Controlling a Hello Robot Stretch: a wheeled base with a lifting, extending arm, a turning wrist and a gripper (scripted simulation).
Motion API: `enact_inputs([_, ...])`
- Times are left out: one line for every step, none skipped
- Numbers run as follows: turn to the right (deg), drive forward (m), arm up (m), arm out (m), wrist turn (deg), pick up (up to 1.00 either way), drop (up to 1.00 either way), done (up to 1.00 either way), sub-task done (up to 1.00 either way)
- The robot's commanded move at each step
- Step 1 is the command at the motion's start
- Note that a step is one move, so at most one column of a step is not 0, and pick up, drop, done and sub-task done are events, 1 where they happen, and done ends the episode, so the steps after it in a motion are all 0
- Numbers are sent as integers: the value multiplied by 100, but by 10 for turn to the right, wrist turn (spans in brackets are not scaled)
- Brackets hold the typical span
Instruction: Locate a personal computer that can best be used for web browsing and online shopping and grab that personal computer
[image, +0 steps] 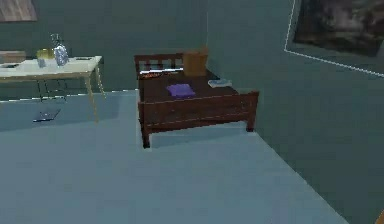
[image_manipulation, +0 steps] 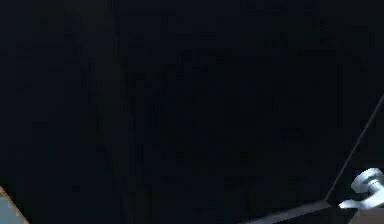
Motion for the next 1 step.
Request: enact_inputs([-150,0,0,0,0,0,0,0,0])
